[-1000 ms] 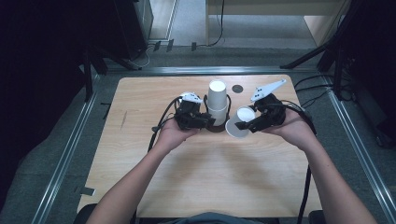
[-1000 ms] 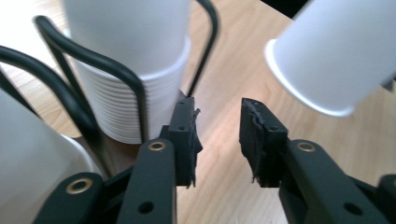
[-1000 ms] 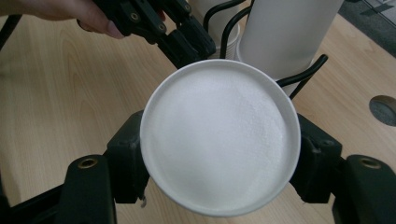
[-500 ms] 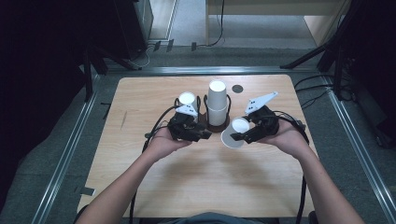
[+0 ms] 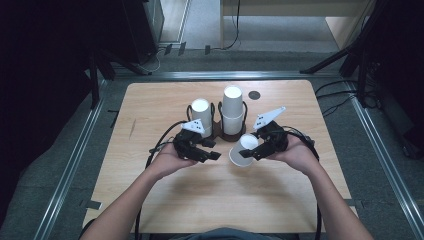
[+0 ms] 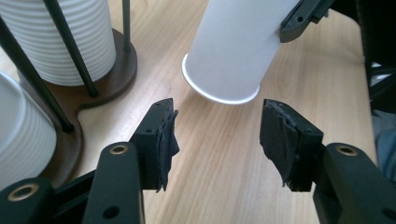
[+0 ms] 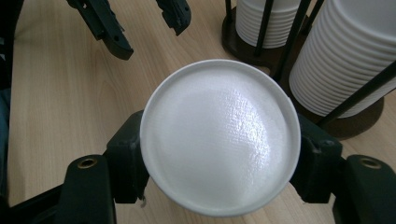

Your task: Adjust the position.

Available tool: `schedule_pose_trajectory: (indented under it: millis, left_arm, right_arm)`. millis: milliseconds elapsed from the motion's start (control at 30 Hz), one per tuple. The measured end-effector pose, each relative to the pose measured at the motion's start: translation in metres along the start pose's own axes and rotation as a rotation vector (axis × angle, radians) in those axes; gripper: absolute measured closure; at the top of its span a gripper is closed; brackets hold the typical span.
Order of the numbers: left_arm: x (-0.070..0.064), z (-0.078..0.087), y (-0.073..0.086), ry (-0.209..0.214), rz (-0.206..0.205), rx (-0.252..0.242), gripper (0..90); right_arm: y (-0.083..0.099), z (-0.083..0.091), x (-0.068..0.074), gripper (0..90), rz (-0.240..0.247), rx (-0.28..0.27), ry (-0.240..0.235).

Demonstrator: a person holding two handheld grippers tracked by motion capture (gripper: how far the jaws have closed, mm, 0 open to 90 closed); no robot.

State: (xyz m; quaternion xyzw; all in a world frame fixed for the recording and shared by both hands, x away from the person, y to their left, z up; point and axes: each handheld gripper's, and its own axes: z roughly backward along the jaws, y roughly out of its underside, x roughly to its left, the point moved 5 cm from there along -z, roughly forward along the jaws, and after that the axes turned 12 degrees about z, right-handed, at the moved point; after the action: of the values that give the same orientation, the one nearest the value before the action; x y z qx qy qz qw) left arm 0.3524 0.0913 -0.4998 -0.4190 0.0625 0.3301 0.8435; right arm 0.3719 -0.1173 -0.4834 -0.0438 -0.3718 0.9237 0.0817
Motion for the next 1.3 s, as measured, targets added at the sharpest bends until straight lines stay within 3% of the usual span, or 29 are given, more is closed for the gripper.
schedule_pose_trajectory:
  millis: [167, 433, 633, 1100, 1300]
  left_arm:
    - [0.007, 0.000, 0.006, 0.014, 0.039, 0.008, 41.2]
    - [0.003, -0.008, 0.010, 0.037, -0.006, 0.033, 25.6]
    - [0.002, -0.017, 0.013, 0.059, -0.021, 0.053, 14.8]
    - [0.001, -0.022, 0.011, 0.096, -0.036, 0.026, 13.0]
    - [-0.004, -0.025, 0.008, 0.109, -0.071, 0.007, 13.0]
  right_arm:
    - [-0.002, -0.005, 0.001, 32.7, -0.008, -0.015, -0.010]
    - [-0.008, -0.010, 0.004, 32.7, -0.030, -0.063, -0.036]
    - [-0.011, -0.016, 0.006, 32.7, -0.025, -0.062, -0.052]
    - [-0.028, -0.019, 0.017, 32.9, -0.015, -0.085, -0.104]
    - [-0.034, -0.017, 0.020, 32.9, -0.026, -0.098, -0.115]
